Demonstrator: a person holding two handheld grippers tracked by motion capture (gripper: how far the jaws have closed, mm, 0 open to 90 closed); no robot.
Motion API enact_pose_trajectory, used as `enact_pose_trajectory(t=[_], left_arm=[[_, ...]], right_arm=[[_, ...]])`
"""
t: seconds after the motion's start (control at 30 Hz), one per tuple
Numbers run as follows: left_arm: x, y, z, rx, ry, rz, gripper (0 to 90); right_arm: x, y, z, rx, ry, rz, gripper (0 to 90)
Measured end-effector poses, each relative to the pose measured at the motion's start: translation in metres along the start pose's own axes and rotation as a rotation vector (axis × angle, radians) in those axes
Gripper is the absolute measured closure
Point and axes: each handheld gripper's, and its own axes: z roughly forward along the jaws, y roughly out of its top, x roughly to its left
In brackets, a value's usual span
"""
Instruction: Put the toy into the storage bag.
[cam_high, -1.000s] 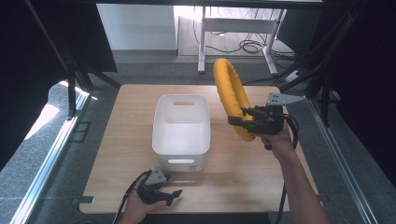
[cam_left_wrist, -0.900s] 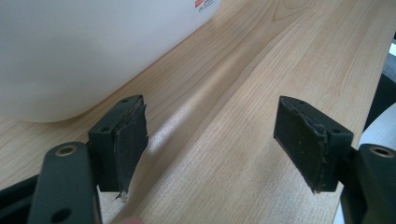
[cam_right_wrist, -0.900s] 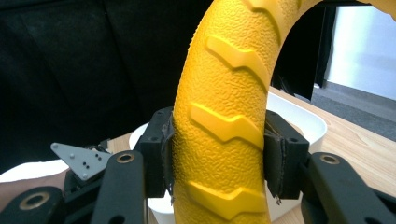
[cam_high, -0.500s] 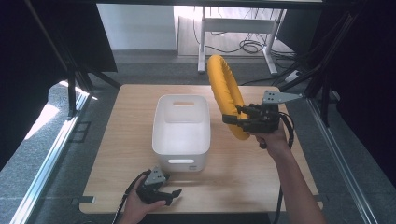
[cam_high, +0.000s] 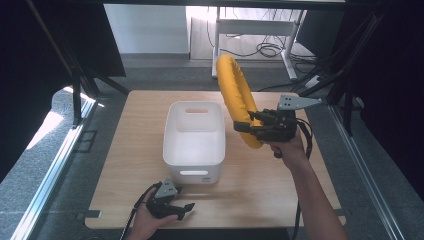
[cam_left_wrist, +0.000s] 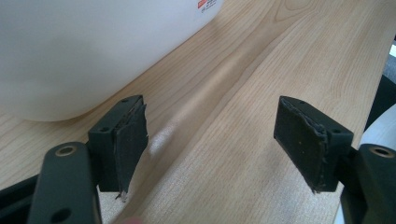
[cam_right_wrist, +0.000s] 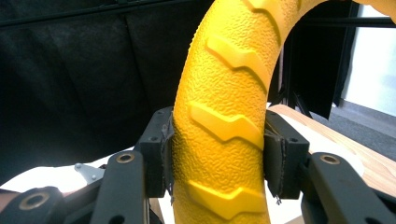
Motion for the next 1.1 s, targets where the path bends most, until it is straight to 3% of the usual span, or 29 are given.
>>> enact_pose_trajectory(t=[1.1], left_arm=[[0.001, 0.0, -0.001, 0.004, 0.002, 0.005, 25.8]], right_arm=[[0.023, 0.025, 0.03, -0.033, 0.077, -0.047, 51.2]])
